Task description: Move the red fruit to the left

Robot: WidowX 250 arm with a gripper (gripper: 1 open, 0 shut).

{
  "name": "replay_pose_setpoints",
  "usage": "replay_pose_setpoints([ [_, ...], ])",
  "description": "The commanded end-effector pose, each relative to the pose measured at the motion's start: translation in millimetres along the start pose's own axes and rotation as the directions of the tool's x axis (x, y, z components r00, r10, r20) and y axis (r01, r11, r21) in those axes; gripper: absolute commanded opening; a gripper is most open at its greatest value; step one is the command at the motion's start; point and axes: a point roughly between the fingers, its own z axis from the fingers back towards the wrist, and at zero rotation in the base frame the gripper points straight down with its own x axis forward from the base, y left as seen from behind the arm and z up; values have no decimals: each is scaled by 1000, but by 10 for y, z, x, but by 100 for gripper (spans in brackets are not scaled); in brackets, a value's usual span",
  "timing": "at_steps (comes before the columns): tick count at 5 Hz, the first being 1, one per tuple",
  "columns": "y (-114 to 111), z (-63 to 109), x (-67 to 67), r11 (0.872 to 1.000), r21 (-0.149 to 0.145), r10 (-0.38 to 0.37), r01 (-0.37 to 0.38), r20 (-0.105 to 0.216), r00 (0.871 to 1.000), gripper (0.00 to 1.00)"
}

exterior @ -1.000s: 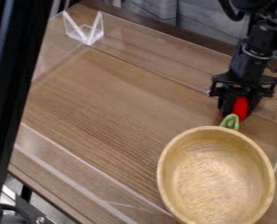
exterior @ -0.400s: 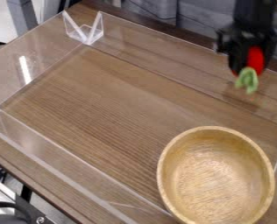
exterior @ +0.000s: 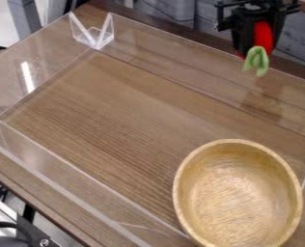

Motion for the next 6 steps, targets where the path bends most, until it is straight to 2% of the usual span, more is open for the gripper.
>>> replay_pose_setpoints([
  [1, 2, 398, -22, 995, -92, -34, 39, 48, 998, 0],
  [3, -51, 590, -85, 993, -91, -72, 75, 28, 997, 0],
  [5, -329, 339, -53, 995, -88, -47, 46, 1, 999, 0],
  [6, -340, 262, -40, 996, -86, -14, 13, -8, 1000, 0],
])
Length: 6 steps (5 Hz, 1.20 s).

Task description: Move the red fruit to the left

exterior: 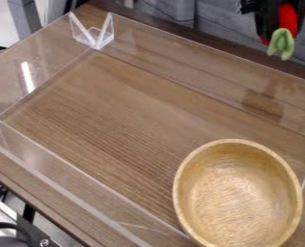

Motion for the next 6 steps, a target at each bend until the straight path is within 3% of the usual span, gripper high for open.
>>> replay_pose_setpoints([
  [1, -4, 74, -24, 999, -39, 12, -11, 20, 1000, 0],
  [5, 165, 203, -142, 1000, -28, -6, 5, -19, 1000, 0],
  [6, 235, 207, -91, 999, -29, -40, 40, -32, 999, 0],
])
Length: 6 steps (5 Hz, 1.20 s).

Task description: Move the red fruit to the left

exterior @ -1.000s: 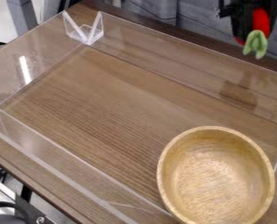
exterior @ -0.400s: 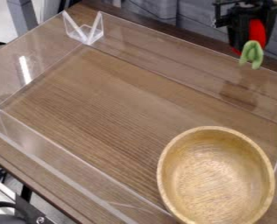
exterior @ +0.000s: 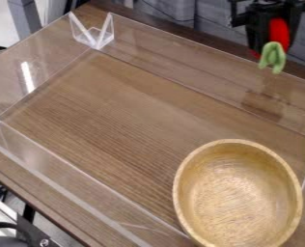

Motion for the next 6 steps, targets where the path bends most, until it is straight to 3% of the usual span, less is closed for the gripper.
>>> replay_pose_setpoints([
  [1, 74, 228, -61, 997, -55, -51, 53, 37, 998, 0],
  [2, 231, 346, 175, 993, -54, -100, 102, 45, 994, 0],
  [3, 504, 372, 539, 979, -12, -202, 203, 73, 977, 0],
  [4, 703, 266, 843, 969, 44, -246, 243, 99, 964, 0],
  [6, 700, -119, 1027, 924, 162, -368, 347, 127, 921, 0],
])
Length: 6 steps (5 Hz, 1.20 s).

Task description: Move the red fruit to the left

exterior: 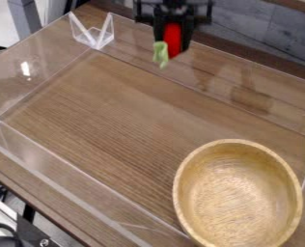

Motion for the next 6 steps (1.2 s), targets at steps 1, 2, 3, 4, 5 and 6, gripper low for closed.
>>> replay_pose_setpoints([
  [1, 2, 124, 24, 999, 39, -16, 13, 83, 996, 0],
  [2, 13, 124, 42, 996, 84, -33, 25, 98, 995, 0],
  [3, 36, 96, 69, 988, 129, -103, 89, 108, 989, 0],
  [4, 64, 60, 86, 976, 171, -157, 137, 110, 981, 0],
  [5, 92, -58, 101, 956, 209, -230, 205, 104, 967, 0],
  [6, 123, -161, 119, 935, 235, -294, 266, 94, 951, 0],
])
